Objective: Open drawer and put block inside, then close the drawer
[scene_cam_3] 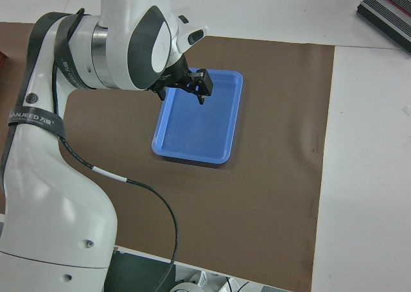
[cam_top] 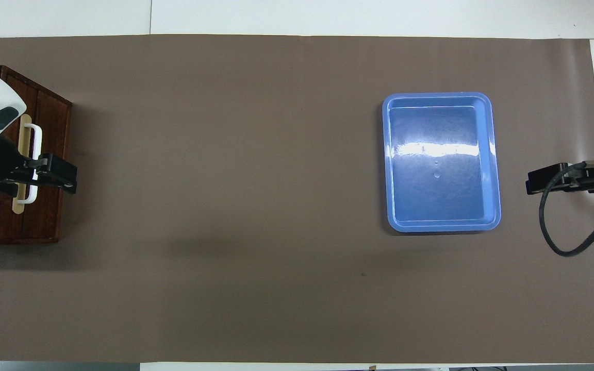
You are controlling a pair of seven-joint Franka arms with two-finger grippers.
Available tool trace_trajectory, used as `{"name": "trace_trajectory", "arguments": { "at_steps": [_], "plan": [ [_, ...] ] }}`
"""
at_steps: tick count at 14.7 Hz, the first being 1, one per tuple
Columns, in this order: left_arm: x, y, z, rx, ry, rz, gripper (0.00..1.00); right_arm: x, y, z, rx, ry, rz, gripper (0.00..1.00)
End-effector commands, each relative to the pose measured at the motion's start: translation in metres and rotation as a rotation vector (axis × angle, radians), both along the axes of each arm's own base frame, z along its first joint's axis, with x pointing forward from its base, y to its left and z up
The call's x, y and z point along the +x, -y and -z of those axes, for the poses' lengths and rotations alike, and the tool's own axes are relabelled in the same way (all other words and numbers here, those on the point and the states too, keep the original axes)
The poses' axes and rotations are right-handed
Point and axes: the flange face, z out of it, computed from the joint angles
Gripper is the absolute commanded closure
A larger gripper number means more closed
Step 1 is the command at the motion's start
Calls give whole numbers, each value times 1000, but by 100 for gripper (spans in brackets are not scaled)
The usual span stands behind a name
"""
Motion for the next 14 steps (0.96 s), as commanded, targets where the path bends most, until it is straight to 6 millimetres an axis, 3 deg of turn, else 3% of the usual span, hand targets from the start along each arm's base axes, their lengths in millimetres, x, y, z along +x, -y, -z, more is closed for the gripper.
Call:
{"name": "trace_trajectory", "arguments": {
  "at_steps": [1, 4, 14],
  "plan": [
    [0, -3, -9, -18, 15, 16, 0, -7, 4, -1, -15, -6, -21, 0],
    [-3, 9, -9, -18, 26, 38, 0, -7, 4, -1, -15, -6, -21, 0],
    [2, 1, -9, -25, 60, 35, 0, -7, 4, -1, -15, -5, -21, 0]
  ]
}}
